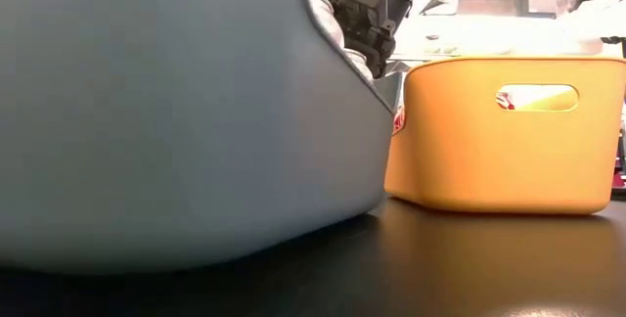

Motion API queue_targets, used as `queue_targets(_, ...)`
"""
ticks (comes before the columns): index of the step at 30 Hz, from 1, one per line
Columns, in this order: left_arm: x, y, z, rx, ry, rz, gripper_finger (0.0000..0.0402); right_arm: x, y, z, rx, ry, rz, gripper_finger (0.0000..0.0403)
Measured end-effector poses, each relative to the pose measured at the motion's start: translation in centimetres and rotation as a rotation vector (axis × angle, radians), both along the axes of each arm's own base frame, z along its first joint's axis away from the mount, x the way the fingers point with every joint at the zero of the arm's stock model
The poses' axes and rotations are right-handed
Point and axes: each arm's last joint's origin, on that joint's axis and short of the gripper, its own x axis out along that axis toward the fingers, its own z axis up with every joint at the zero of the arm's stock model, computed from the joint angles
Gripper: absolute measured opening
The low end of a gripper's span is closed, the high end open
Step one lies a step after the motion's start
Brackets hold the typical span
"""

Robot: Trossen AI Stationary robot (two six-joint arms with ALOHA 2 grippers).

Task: Sort soda cans
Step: Move the blue bin to the middle left of the table

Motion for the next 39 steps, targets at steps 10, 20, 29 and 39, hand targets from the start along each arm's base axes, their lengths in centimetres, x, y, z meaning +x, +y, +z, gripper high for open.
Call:
queue_targets(10, -0.7, 0.9, 0.3, 0.104, 0.128, 0.099, 0.0, -0.1, 1.0, 0.0, 0.002, 0.0, 0.024, 0.0004)
queue_targets(20, -1.1, 1.4, 0.6, 0.194, 0.16, 0.161, 0.0, -0.4, 2.4, 0.0, 0.002, -0.004, 0.061, 0.0004)
queue_targets(29, -1.5, 2.1, 0.4, 0.265, 0.181, 0.228, 0.0, -0.5, 3.8, 0.1, 0.005, -0.021, 0.097, 0.0004)
queue_targets(39, -1.7, 2.5, 0.2, 0.327, 0.176, 0.273, 0.0, -0.3, 4.5, 0.3, 0.012, -0.063, 0.125, 0.0004)
